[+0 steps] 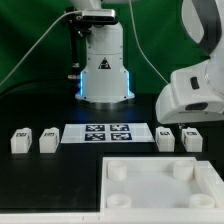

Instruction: Assemble one leg

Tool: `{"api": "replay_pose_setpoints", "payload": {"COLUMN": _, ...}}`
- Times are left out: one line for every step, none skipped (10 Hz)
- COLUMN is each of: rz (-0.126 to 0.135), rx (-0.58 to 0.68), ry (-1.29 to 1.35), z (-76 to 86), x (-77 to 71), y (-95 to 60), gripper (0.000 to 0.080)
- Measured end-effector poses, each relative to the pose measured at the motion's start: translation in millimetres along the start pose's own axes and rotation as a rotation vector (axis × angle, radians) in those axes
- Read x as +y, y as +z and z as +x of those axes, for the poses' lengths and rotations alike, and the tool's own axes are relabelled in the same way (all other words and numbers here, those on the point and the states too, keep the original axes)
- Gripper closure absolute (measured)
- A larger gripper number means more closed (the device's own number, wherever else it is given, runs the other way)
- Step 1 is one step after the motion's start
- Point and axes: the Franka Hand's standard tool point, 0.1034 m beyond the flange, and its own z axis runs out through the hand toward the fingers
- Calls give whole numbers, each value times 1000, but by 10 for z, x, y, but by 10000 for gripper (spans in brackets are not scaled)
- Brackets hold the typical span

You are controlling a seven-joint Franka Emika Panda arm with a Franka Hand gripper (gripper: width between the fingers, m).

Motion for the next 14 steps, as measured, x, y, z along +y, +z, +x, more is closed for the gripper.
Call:
{"api": "replay_pose_setpoints", "payload": {"rz": 6, "rx": 7, "ry": -1, "z": 88, "x": -16, "y": -12, "gripper": 151}}
{"api": "replay_pose_setpoints", "payload": {"rz": 6, "rx": 10, "ry": -1, "z": 78, "x": -16, "y": -16, "gripper": 151}}
{"api": "replay_pose_setpoints", "payload": {"rz": 6, "rx": 7, "ry": 4, "z": 84, "x": -22, "y": 26, "gripper": 151}}
{"api": "replay_pose_setpoints", "payload": {"rz": 4, "rx": -2, "ry": 10, "z": 99, "x": -28, "y": 157, "gripper": 151}}
{"api": "replay_pose_setpoints", "payload": {"rz": 3, "rx": 3, "ry": 9, "z": 109, "x": -38, "y": 271, "gripper": 151}}
{"api": "replay_pose_setpoints", "payload": {"rz": 1, "rx": 5, "ry": 8, "z": 115, "x": -48, "y": 362, "gripper": 151}}
{"api": "replay_pose_setpoints", "payload": {"rz": -1, "rx": 8, "ry": 7, "z": 134, "x": -67, "y": 464, "gripper": 151}}
{"api": "replay_pose_setpoints", "payload": {"rz": -3, "rx": 3, "ry": 6, "z": 137, "x": -74, "y": 525, "gripper": 151}}
{"api": "replay_pose_setpoints", "payload": {"rz": -3, "rx": -2, "ry": 6, "z": 145, "x": -76, "y": 555, "gripper": 151}}
{"api": "replay_pose_setpoints", "payload": {"rz": -3, "rx": -7, "ry": 6, "z": 150, "x": -76, "y": 581, "gripper": 151}}
{"api": "replay_pose_setpoints", "payload": {"rz": -3, "rx": -8, "ry": 5, "z": 151, "x": -76, "y": 586, "gripper": 151}}
{"api": "replay_pose_setpoints", "payload": {"rz": -3, "rx": -8, "ry": 4, "z": 151, "x": -76, "y": 586, "gripper": 151}}
{"api": "replay_pose_setpoints", "payload": {"rz": -3, "rx": -8, "ry": 4, "z": 151, "x": -75, "y": 586, "gripper": 271}}
{"api": "replay_pose_setpoints", "payload": {"rz": -3, "rx": -8, "ry": 4, "z": 151, "x": -75, "y": 586, "gripper": 407}}
